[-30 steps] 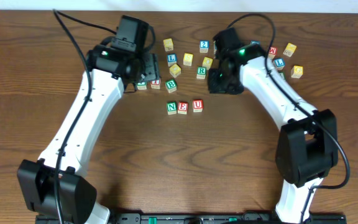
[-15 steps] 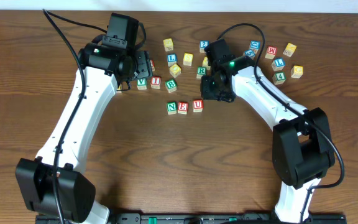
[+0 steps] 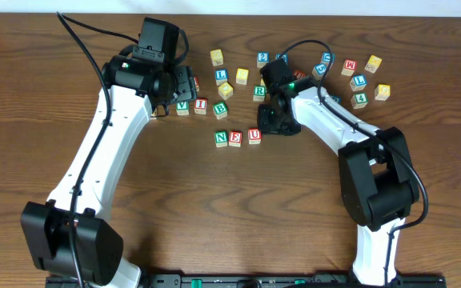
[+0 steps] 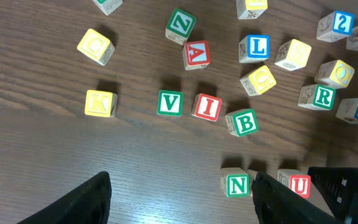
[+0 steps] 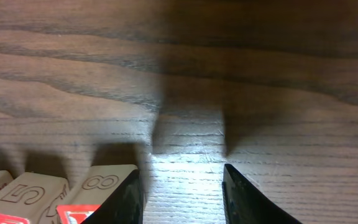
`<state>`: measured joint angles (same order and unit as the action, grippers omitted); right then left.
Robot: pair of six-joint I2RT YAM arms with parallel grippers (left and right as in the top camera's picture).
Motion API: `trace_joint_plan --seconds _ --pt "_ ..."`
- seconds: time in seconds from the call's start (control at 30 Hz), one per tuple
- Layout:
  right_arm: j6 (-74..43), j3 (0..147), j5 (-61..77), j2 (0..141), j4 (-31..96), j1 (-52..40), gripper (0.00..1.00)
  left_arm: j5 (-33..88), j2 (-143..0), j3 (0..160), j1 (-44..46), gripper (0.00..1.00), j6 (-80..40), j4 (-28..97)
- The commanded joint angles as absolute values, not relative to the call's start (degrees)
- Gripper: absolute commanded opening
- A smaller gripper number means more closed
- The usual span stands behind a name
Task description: Spell out NEURIPS
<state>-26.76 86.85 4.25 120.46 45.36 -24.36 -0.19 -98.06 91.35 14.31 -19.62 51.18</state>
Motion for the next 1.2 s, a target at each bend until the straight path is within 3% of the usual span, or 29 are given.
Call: trace_joint_plan --seconds 0.0,1.17 --pt "-26.9 86.8 4.7 121.0 45.1 -24.9 0.36 -0.7 -98.9 90.8 14.0 0.72 -20.3 51.3" --pt "-26.8 86.8 5.8 121.1 46.3 -25.6 0.41 -0.7 -98.9 90.8 14.0 0.72 -20.4 51.4"
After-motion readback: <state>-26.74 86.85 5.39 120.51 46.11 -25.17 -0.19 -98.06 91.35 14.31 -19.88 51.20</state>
